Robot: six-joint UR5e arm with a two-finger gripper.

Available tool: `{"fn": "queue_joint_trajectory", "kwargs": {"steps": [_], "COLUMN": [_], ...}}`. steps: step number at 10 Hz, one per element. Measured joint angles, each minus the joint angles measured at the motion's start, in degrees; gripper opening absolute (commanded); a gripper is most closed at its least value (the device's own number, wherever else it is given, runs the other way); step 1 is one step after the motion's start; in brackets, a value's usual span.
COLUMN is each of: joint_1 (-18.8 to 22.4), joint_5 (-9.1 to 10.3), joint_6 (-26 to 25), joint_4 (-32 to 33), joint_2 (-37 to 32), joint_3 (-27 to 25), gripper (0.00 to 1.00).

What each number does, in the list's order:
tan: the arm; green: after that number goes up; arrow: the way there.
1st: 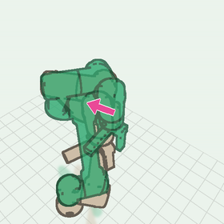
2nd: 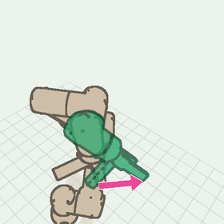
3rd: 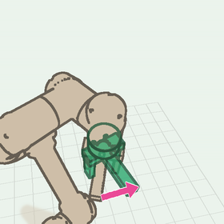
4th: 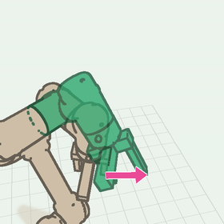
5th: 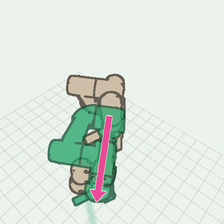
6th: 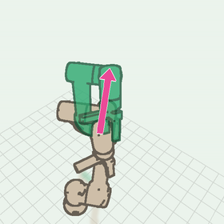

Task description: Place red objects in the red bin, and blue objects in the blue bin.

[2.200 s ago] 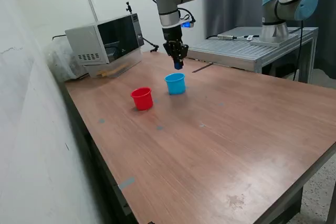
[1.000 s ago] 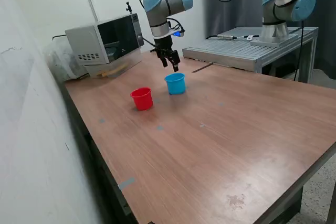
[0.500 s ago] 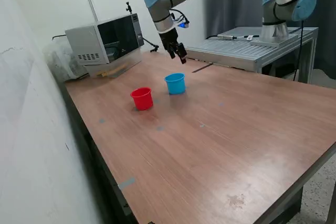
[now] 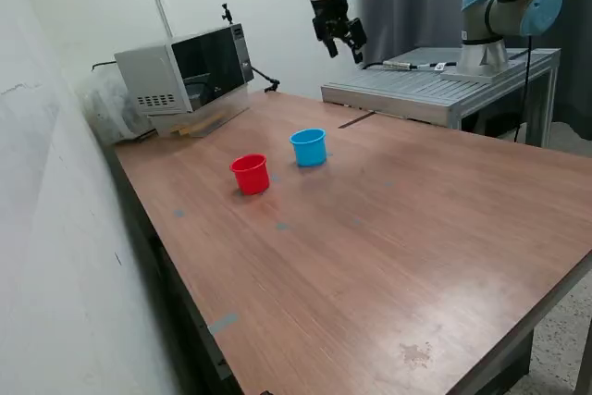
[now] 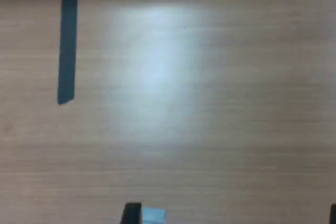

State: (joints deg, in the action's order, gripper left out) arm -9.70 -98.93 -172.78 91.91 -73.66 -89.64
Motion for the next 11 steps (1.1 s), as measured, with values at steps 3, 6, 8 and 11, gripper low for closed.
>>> {"fn": "queue_joint_trajectory", "kwargs": {"steps": [3, 6, 8, 11], "joint_1": [2.9, 4.5, 5.5, 6.2], "joint_5": [3.93, 4.91, 4.99, 4.98], "joint_6": [-0.8, -1.0, -1.0, -0.9], "joint_4": [-1.2, -5.2, -7.4, -10.9], "joint_2": [-10.3, -16.0, -19.8, -25.5], "joint_3": [-4.2, -8.3, -11.3, -14.9], "gripper": [1.00, 1.00, 1.00, 1.00]}}
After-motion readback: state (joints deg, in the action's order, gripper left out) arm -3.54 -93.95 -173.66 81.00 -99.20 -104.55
